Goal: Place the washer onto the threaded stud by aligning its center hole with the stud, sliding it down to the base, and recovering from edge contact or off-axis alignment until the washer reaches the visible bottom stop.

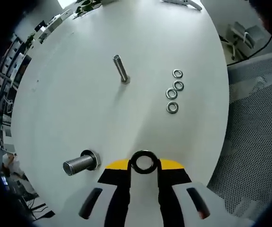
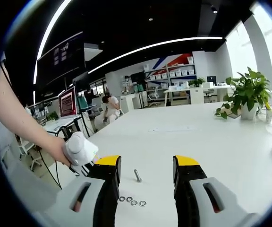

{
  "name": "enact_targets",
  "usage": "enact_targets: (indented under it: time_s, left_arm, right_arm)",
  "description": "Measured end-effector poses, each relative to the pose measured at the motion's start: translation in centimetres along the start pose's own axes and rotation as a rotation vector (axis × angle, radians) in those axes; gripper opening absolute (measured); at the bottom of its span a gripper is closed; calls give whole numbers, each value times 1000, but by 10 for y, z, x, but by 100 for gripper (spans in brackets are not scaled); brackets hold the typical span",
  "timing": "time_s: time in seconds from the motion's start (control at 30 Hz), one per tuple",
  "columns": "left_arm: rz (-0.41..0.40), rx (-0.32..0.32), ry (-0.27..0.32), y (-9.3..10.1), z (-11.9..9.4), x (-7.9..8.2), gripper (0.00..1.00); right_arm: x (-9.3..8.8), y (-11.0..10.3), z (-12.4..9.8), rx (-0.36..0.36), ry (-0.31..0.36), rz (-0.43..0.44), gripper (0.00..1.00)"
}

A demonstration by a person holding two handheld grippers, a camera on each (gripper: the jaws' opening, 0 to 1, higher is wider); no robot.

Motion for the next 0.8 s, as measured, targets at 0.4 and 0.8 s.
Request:
enact_targets:
  time_s: [0.4,0.8]
  left_arm:
    - [-36,12,38,-19,-28,2,19]
    - [-53,59,44,-44,-53,-6,19]
  right_arm:
    - [-2,-2,1,7,-9,-11,46]
    - [-2,-3,2,9,-11,-15,47]
Point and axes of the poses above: the point that each gripper's makers call its tool centre point, and the gripper's own axes: z roughly forward along the fingers, y roughly to its right, x roughly out of its top, the point moved 4 cm from there along -z, roughly backward along the fingers, and after that the axes turned 3 degrees about -y, right-handed, at the moved point
